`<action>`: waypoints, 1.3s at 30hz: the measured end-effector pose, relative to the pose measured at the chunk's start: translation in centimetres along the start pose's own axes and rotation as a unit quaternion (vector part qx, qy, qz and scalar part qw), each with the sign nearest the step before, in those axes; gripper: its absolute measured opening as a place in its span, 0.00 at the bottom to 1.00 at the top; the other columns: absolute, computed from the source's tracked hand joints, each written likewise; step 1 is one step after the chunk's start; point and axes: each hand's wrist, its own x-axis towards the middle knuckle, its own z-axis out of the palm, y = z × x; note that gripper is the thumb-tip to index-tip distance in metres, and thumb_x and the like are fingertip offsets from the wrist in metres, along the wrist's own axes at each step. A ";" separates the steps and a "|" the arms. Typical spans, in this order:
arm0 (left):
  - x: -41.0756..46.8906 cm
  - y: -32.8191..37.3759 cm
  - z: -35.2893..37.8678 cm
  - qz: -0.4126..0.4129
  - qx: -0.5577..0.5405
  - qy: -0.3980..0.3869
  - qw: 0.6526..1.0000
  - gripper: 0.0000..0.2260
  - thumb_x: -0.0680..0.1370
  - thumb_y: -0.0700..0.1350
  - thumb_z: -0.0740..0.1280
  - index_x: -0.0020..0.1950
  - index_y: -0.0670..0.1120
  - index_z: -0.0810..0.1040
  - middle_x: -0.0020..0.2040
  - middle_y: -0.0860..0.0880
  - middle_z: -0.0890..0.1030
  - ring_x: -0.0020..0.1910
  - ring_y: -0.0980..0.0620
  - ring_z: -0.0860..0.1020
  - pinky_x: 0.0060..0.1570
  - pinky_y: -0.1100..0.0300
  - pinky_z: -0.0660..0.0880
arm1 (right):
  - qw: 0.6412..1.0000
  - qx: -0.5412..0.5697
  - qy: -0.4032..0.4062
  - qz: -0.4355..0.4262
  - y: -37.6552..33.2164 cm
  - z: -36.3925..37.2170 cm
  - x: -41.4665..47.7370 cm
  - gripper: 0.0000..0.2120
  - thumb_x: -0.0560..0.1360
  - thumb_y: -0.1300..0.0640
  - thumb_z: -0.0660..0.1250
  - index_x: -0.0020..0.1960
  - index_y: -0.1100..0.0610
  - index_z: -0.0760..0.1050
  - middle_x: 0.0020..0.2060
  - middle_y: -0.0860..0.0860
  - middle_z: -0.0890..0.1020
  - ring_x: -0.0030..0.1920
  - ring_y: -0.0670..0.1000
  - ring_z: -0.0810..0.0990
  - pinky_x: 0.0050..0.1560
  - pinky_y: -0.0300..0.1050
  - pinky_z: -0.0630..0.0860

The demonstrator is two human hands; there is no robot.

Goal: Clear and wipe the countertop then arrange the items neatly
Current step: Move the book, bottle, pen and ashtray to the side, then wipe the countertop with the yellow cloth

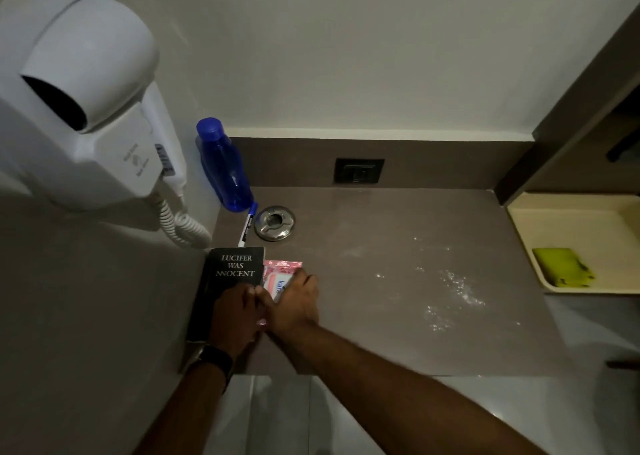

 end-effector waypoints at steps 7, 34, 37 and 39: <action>-2.8 1.7 1.2 -0.052 -0.032 0.121 0.991 0.12 0.86 0.40 0.61 0.52 0.35 0.80 0.54 0.33 0.81 0.55 0.35 0.79 0.57 0.44 0.73 | 0.993 0.094 0.000 -0.069 4.3 -6.6 -1.9 0.25 0.75 0.32 0.65 0.68 0.40 0.67 0.56 0.42 0.81 0.56 0.45 0.81 0.58 0.51 0.81; -3.4 7.4 15.7 0.225 0.264 -0.042 0.937 0.31 0.83 0.53 0.54 0.83 0.37 0.62 0.83 0.38 0.62 0.84 0.39 0.60 0.83 0.41 0.55 | 0.919 -0.348 0.021 0.185 34.9 -45.2 15.1 0.38 0.82 0.38 0.63 0.77 0.67 0.63 0.71 0.68 0.69 0.70 0.67 0.71 0.73 0.56 0.70; -3.1 7.3 15.9 0.211 0.257 -0.041 0.942 0.31 0.84 0.53 0.53 0.84 0.39 0.60 0.84 0.40 0.60 0.84 0.41 0.59 0.84 0.43 0.53 | 0.914 -0.353 0.075 0.185 35.1 -44.8 16.2 0.30 0.79 0.41 0.64 0.67 0.66 0.73 0.61 0.65 0.78 0.60 0.65 0.79 0.64 0.57 0.78; -3.0 7.2 15.9 0.207 0.258 -0.038 0.943 0.31 0.84 0.53 0.53 0.84 0.39 0.61 0.84 0.41 0.61 0.84 0.41 0.59 0.84 0.43 0.54 | 0.913 -0.359 0.072 0.179 35.5 -45.1 16.6 0.24 0.77 0.42 0.64 0.57 0.64 0.79 0.49 0.60 0.82 0.49 0.61 0.82 0.57 0.55 0.83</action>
